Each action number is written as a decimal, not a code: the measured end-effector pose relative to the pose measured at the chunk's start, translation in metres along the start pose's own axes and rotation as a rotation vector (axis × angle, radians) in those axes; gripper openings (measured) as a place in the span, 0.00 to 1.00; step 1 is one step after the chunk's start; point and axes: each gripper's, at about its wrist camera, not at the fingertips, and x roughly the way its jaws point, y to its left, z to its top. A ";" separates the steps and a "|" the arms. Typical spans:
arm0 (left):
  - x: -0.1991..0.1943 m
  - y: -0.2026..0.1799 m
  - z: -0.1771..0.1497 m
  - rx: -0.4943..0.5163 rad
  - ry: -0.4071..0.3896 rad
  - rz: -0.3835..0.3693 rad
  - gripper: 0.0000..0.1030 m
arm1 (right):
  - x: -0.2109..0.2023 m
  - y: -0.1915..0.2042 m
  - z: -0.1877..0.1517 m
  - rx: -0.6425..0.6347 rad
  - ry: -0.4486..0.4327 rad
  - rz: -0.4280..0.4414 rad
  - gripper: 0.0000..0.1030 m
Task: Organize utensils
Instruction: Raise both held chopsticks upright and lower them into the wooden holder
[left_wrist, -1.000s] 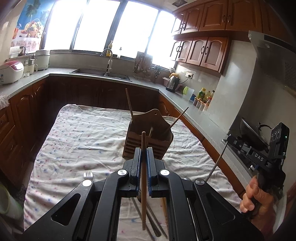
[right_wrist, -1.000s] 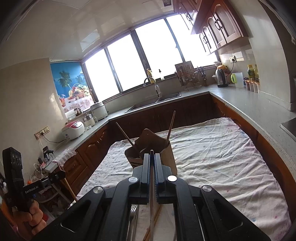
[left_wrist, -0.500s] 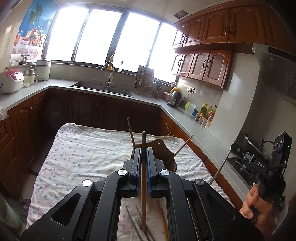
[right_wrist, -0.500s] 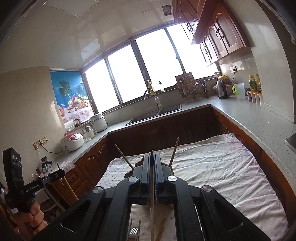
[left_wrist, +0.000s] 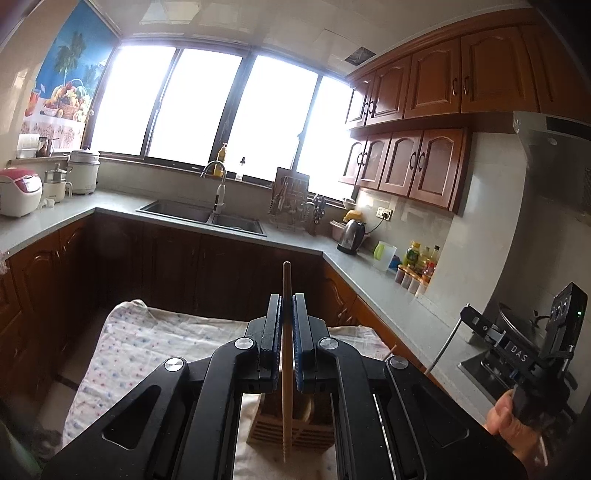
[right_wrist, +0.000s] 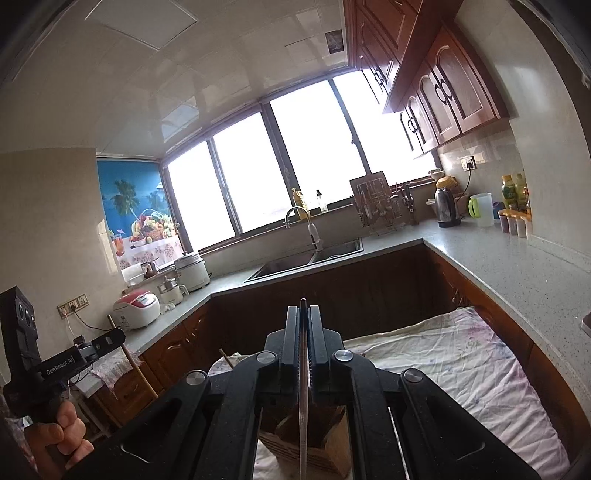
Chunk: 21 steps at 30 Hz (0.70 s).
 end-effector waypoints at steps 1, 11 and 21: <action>0.006 0.000 0.003 0.000 -0.008 0.004 0.04 | 0.004 0.000 0.002 -0.001 -0.007 -0.002 0.04; 0.060 -0.001 0.003 0.008 -0.061 0.030 0.04 | 0.044 -0.006 0.006 -0.010 -0.048 -0.017 0.04; 0.093 0.019 -0.055 -0.018 -0.035 0.056 0.04 | 0.076 -0.014 -0.046 -0.027 0.000 -0.056 0.04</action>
